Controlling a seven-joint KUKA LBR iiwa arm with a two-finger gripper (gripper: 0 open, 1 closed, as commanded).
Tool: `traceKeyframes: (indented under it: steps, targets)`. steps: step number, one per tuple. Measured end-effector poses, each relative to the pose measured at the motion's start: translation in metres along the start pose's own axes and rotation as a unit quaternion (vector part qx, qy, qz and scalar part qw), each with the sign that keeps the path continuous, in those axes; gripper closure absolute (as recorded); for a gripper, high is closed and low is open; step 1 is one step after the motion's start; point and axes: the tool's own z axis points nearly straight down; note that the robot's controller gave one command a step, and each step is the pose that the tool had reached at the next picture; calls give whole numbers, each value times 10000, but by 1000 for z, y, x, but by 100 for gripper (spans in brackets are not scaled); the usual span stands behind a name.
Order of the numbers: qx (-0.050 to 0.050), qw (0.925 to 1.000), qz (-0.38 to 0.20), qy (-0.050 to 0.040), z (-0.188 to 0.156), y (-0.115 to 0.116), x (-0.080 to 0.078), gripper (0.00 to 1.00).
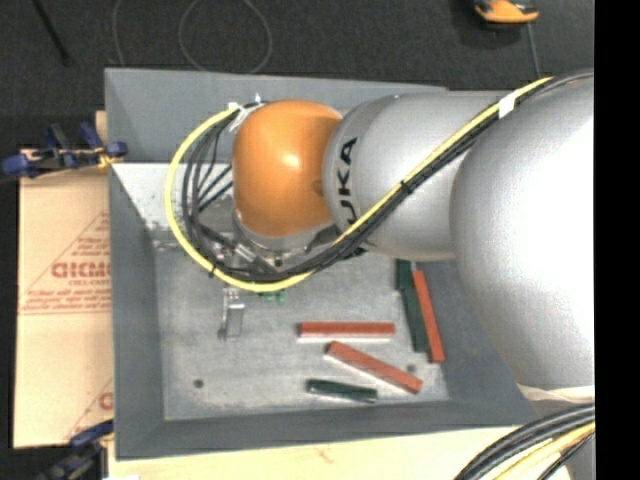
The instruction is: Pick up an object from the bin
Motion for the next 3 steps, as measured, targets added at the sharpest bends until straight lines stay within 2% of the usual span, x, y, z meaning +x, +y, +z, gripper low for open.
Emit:
traceKeyframes:
  steps: [1, 2, 3]
  targets:
    - [17, 9998, 162, -77, -18, -85, -75, 0]
    - [24, 9998, 173, -15, 24, -163, -40, 0]
    - [2, 9997, 257, -11, 90, -207, -5, 0]
